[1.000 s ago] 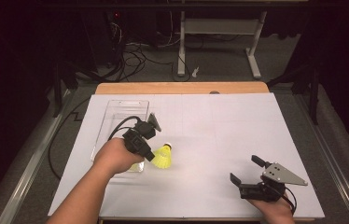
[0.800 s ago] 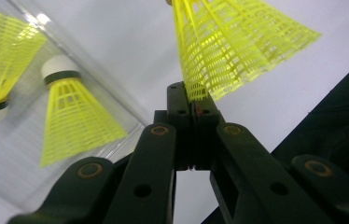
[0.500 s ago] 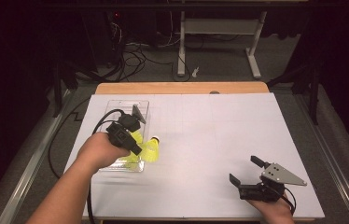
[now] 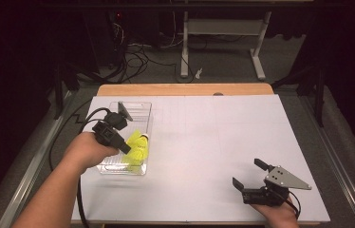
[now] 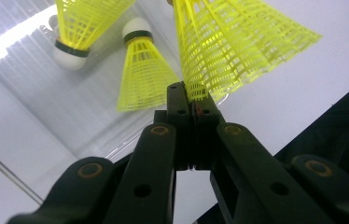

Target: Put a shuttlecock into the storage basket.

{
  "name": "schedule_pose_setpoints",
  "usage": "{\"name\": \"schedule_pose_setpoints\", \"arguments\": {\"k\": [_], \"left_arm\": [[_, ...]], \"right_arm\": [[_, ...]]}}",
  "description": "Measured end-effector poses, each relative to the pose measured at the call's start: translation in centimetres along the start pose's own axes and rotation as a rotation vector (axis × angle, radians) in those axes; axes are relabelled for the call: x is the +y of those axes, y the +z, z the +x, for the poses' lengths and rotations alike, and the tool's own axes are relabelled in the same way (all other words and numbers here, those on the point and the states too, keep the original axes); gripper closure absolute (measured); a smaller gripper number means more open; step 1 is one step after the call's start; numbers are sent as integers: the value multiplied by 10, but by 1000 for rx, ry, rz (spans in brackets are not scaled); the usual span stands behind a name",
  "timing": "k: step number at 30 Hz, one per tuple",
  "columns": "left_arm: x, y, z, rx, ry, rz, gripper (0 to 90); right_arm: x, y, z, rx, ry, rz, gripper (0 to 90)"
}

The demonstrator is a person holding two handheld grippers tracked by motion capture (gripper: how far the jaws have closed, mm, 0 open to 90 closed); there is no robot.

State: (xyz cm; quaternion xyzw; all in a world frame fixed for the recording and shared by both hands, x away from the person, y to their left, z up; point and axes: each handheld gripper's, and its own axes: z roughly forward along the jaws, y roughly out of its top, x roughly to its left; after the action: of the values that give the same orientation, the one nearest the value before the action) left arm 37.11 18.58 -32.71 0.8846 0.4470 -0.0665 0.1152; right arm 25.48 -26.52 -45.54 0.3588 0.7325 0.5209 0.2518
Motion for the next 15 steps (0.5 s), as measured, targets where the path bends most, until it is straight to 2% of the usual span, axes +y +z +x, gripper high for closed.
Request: {"name": "schedule_pose_setpoints", "arguments": {"k": [10,15], "left_arm": [[-15,1,25,1,-64,-9,895],[-22,4,34,11,-83,-2,895]], "right_arm": [[0,0,1,-1,-12,3,4],[0,1,1,-2,-18,8,4]]}}
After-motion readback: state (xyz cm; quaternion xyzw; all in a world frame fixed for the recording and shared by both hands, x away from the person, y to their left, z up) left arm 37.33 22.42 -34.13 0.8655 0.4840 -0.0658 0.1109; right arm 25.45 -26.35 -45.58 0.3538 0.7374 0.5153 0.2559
